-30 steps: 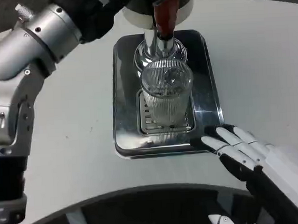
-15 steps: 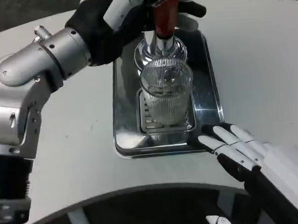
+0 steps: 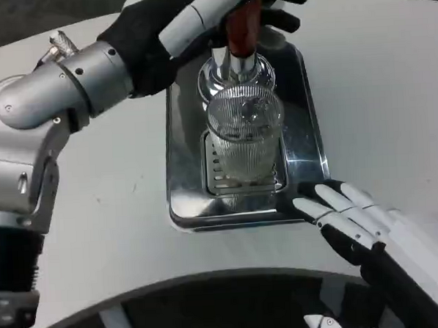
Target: Grasp the cup under the faucet to collect the drink, then remove the cup.
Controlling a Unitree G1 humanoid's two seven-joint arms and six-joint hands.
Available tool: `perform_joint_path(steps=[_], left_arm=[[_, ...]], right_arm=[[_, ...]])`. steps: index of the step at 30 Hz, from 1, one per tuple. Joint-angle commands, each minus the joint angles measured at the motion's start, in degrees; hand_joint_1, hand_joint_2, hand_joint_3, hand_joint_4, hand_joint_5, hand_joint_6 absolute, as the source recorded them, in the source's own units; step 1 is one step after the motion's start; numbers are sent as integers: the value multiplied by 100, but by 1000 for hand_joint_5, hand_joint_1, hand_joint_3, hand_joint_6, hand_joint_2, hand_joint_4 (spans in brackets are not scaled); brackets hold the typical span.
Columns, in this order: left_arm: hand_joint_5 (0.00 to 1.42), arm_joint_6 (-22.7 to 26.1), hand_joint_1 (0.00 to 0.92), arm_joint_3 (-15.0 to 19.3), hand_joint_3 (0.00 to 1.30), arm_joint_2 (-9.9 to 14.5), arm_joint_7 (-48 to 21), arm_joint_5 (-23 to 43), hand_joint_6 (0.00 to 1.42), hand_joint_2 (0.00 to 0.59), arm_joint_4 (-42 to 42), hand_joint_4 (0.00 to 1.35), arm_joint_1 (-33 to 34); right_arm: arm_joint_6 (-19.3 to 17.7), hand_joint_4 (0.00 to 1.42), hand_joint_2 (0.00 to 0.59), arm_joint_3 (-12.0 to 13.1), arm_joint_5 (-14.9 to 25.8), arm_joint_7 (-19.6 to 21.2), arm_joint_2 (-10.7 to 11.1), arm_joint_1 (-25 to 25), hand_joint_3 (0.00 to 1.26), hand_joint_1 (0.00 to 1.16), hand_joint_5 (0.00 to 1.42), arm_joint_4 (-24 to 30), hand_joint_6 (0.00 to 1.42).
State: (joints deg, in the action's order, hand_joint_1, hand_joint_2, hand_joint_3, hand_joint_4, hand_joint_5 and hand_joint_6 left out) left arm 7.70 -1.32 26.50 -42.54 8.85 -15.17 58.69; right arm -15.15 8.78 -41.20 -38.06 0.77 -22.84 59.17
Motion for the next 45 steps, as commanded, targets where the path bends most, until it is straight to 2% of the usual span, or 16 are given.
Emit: perform_joint_path(steps=[1,15,24,39,45], left_arm=[[227,-279,0,-88,205,53,-54,-169,264,93,-85,140,-167],[92,-1013,0,-169,147,-204,118,-353,227,92,-63,2,-320],[32,-1399,0,-331,118,-268,169,-551,212,88,-117,0,-333],[10,-2041,0,-439,112,-205,273,-916,195,87,-363,0,-182],[2,-2173,0,-433,107,-178,282,-992,193,86,-444,0,-146]], right_arm=[[-58,54,485,-16,26,-16,-28,-72,146,414,26,83,95],[-46,54,485,70,75,-35,-46,-74,146,414,26,83,95],[-17,54,485,119,114,-63,-93,-55,146,414,26,83,95],[48,54,481,95,41,-167,-181,53,147,413,26,83,83],[388,54,480,18,86,-186,-246,99,147,413,26,83,81]])
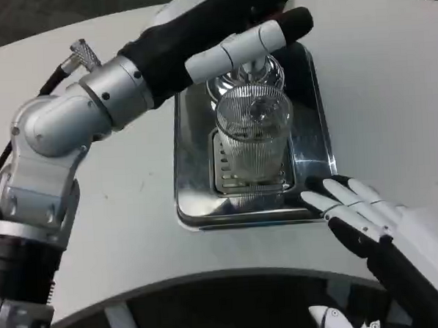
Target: Grasp the cup under the faucet to collect the drink, then remove the cup.
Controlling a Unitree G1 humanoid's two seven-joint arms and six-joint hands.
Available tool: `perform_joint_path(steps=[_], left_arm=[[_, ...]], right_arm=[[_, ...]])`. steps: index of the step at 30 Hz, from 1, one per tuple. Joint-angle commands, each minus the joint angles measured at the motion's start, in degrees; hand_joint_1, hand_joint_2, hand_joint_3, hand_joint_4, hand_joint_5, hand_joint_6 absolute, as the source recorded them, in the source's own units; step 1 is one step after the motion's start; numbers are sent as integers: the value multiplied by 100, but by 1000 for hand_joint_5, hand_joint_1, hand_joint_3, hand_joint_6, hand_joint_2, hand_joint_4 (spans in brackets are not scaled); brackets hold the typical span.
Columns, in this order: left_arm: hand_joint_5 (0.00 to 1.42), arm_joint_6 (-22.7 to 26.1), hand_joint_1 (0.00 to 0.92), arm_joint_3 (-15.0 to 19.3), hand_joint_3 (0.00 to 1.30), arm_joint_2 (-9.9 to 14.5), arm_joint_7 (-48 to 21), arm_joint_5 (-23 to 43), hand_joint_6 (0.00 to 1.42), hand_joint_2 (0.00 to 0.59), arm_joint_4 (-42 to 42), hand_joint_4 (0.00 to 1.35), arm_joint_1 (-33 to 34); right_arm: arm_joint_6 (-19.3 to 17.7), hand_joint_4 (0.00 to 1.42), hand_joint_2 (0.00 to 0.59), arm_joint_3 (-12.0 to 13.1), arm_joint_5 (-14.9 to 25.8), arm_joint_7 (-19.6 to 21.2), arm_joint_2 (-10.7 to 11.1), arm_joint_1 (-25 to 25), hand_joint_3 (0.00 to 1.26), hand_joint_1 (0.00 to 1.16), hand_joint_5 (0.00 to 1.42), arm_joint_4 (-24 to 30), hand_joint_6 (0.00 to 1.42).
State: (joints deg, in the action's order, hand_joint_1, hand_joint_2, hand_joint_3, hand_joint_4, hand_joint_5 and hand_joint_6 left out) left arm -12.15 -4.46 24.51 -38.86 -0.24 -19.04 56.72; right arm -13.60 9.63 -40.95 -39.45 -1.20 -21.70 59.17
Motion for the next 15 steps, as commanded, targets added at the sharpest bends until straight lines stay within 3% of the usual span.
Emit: perform_joint_path(steps=[1,7,15], left_arm=[[1,-204,0,-118,107,26,-87,-95,193,86,-63,0,53],[0,-313,0,-150,106,67,-88,-176,192,85,-86,0,75],[0,-388,0,-196,106,92,-46,-237,192,85,-108,0,123]], right_arm=[[344,54,480,-81,78,-55,-54,6,147,413,26,83,81],[730,54,459,-159,59,-40,21,211,125,407,26,83,81],[1122,51,453,-324,6,-7,-44,359,125,407,17,83,81]])
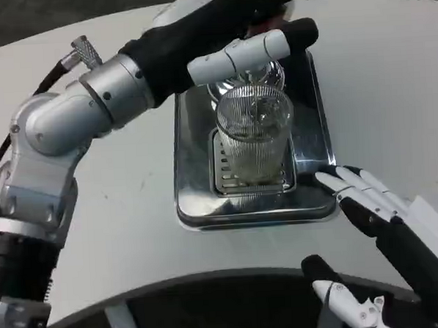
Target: Grasp the cup under the faucet to collect the drink, then remove the cup.
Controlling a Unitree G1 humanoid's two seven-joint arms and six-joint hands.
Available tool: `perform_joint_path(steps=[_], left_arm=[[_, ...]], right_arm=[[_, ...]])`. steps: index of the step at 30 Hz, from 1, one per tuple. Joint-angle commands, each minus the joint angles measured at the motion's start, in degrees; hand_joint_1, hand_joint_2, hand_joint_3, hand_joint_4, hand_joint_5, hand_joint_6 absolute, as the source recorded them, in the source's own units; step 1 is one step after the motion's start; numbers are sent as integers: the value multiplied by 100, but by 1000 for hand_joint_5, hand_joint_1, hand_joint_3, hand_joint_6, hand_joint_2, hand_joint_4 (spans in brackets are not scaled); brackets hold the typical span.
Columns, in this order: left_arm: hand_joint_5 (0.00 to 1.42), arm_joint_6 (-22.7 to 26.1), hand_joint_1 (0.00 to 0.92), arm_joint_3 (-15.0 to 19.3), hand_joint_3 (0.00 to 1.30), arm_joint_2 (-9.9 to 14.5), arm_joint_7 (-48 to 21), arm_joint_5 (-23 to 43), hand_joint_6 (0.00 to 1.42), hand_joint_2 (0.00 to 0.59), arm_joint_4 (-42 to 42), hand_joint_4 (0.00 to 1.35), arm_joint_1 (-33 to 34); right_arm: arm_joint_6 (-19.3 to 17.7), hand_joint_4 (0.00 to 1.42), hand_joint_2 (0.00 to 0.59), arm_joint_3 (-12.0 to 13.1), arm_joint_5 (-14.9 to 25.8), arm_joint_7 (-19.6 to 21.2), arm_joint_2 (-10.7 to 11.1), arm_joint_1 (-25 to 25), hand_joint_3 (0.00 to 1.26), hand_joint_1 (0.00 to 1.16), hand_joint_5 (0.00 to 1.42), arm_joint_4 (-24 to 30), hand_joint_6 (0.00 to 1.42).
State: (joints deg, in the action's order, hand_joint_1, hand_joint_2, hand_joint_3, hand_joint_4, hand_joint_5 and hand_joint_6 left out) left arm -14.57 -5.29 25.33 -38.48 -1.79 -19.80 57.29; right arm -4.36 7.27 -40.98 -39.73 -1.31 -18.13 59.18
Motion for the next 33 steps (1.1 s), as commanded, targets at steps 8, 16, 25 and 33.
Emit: perform_joint_path(steps=[8,16,25,33], left_arm=[[0,-213,0,-144,106,8,-73,-161,192,84,-73,0,85],[0,-267,0,-168,106,0,-55,-204,192,84,-117,0,131],[0,-276,0,-169,105,-8,-64,-191,205,83,-172,0,164],[0,-318,0,-166,113,-12,-61,-191,209,87,-262,0,214]], right_arm=[[907,32,410,-320,64,104,-84,181,96,417,26,82,95],[1735,0,347,-679,-25,345,-9,540,27,434,5,35,104],[1932,0,284,-1124,-72,1088,52,875,0,584,0,-536,100],[2087,0,262,-1449,-184,1632,67,1242,0,644,0,-1022,72]])
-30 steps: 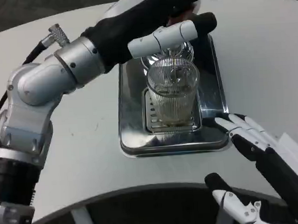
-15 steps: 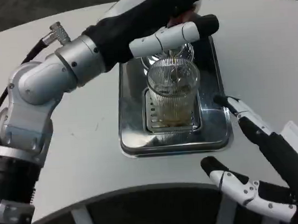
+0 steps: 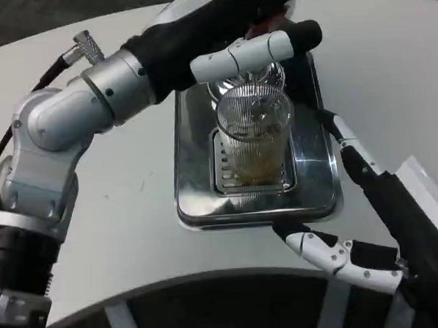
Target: Grasp the cup under the faucet to collect the drink, then remove the cup.
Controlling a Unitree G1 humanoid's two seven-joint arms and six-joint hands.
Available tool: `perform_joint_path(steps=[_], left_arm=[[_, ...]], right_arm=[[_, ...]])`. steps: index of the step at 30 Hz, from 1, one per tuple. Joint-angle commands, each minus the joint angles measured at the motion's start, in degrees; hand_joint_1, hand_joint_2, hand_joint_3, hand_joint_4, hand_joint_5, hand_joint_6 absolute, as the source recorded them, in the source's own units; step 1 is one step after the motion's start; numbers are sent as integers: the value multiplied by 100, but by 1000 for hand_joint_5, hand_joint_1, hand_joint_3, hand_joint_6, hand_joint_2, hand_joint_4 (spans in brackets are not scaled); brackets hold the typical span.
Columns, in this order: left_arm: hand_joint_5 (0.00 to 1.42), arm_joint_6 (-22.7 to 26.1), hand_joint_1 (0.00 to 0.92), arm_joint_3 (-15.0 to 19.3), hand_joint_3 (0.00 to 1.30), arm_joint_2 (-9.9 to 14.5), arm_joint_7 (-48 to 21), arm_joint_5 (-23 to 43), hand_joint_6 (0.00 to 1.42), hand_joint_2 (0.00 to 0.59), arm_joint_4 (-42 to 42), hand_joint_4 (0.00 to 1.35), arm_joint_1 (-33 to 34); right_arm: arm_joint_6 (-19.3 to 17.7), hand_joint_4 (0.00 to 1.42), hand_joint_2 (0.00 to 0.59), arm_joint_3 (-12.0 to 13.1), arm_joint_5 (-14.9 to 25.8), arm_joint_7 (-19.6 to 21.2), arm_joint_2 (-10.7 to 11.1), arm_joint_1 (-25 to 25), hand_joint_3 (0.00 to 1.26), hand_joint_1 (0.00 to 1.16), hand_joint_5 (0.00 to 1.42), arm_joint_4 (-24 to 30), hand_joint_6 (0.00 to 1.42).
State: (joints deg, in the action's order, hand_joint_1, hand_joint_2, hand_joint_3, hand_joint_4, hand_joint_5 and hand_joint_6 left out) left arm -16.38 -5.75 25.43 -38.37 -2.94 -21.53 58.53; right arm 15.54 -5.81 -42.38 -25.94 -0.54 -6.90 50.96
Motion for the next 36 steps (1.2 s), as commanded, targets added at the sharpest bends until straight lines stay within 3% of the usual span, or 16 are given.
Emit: perform_joint_path(steps=[1,18,36], left_arm=[[0,-145,0,-122,113,-21,-74,-77,209,87,-106,0,99],[0,-359,0,-192,115,-38,-105,-113,211,92,-456,0,254],[0,-722,0,-348,124,-25,-121,-190,212,92,-759,0,349]], right_arm=[[116,0,262,-179,-56,328,-24,173,0,645,0,-278,70],[653,0,262,-561,-107,1166,-154,994,0,652,0,-1241,49],[878,0,262,-518,187,1526,-48,1402,0,652,0,-1683,48]])
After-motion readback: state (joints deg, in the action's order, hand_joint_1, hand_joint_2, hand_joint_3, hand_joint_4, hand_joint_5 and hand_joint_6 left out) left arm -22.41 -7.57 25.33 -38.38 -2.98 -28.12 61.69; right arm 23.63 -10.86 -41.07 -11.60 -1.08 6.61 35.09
